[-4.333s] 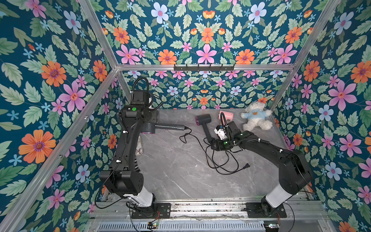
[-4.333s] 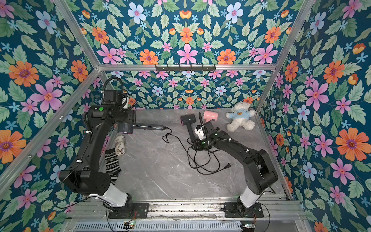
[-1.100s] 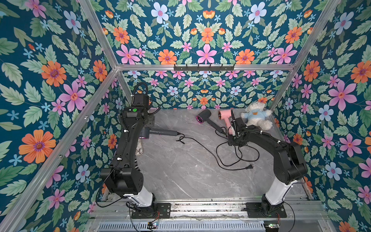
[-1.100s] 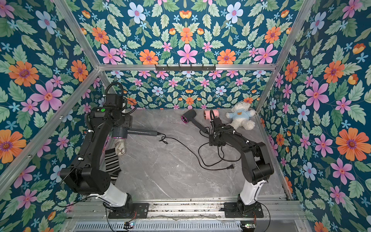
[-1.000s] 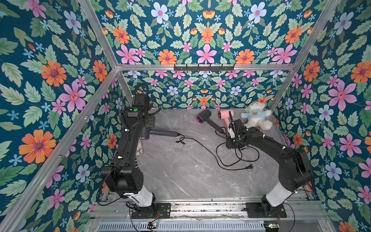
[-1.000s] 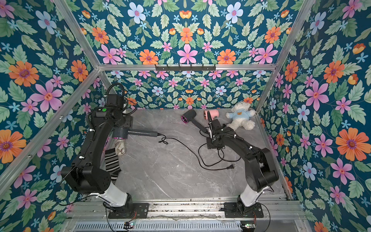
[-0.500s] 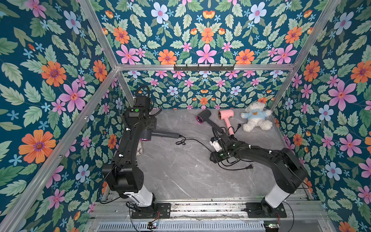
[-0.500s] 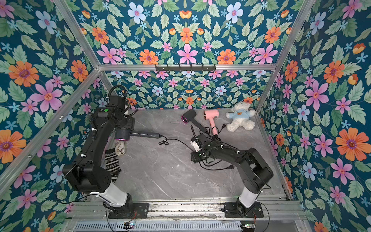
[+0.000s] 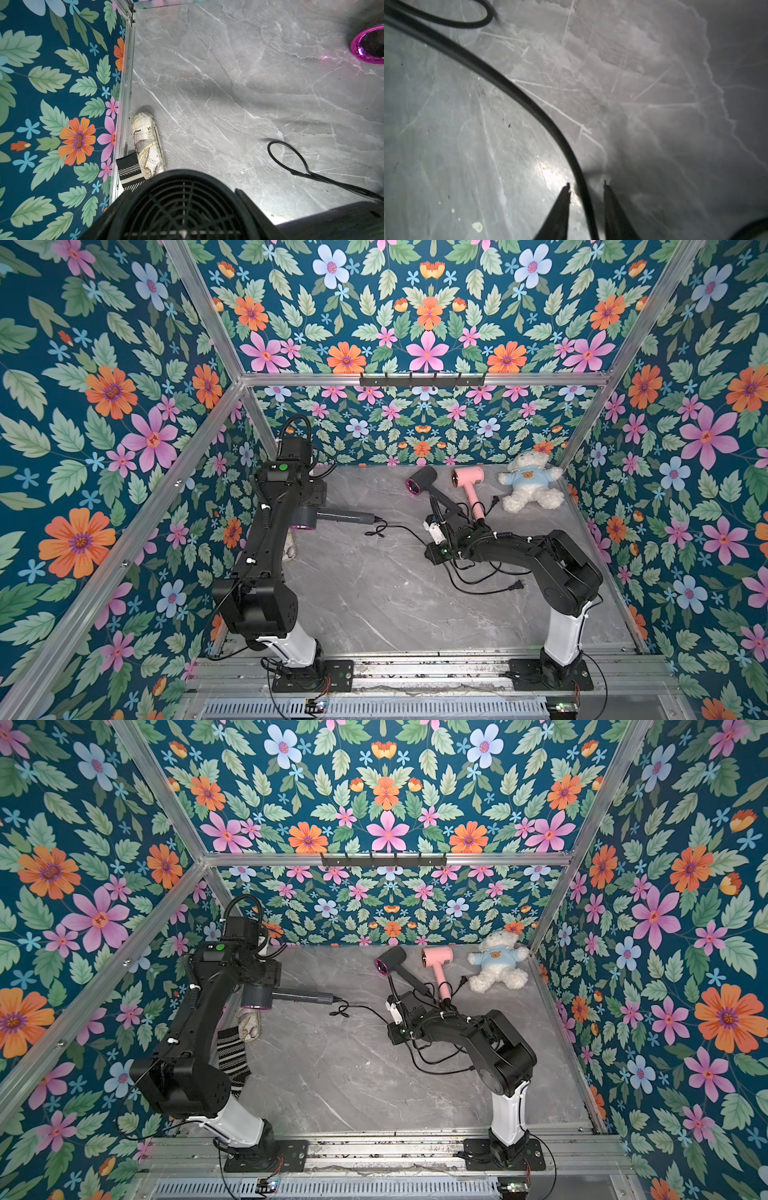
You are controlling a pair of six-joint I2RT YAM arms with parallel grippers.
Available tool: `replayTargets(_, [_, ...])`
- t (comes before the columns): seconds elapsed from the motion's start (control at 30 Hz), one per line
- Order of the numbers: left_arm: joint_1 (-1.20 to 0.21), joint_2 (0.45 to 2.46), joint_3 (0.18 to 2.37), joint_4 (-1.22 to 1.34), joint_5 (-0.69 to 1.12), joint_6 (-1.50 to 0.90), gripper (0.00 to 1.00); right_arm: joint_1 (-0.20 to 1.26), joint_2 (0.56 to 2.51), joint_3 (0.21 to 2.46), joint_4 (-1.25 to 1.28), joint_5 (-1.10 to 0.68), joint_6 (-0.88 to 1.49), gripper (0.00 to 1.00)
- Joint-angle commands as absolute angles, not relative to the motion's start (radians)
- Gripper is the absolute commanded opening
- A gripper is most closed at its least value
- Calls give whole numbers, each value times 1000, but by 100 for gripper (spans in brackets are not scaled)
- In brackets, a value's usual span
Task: Wrap the cord around the hair dryer
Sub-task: Wrap the power cord around the hair dryer.
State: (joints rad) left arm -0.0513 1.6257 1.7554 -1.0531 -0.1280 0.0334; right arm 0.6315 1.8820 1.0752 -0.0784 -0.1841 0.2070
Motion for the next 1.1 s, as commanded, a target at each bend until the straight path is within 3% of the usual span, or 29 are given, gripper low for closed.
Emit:
replayTargets(0.0, [-49,1632,1756,-1018,-86,27,0,633,1826,1047,-137,-190,215,4])
replayTargets(0.03, [-44,1632,1743,-994,-37,22,0,632,1804,1043,-173,-192,213,0])
replayTargets(0.2, [-3,1667,1686,-823,220,-61,0,635,1728,1095,-468,-248,175,0])
replayTargets(0.33, [-6,1743,1698,-756,197,-140,0,699,1621,1196,-766,-322,40,0])
replayTargets(0.53, [-55,1795,1649,-607,132,-224,0,810,1563,1436,-1075,-282,-163,0])
replayTargets(0.77, [-224,1861,1612,-525,45,-186,0,809,1558,1695,-1053,-249,-307,0])
replayTargets(0.93, [-338,1878,1557,-475,122,-98,0,727,1637,1800,-988,-235,-339,0])
replayTargets(1.07, [-351,1840,1454,-446,292,-54,0,600,1675,1803,-864,-253,-297,0])
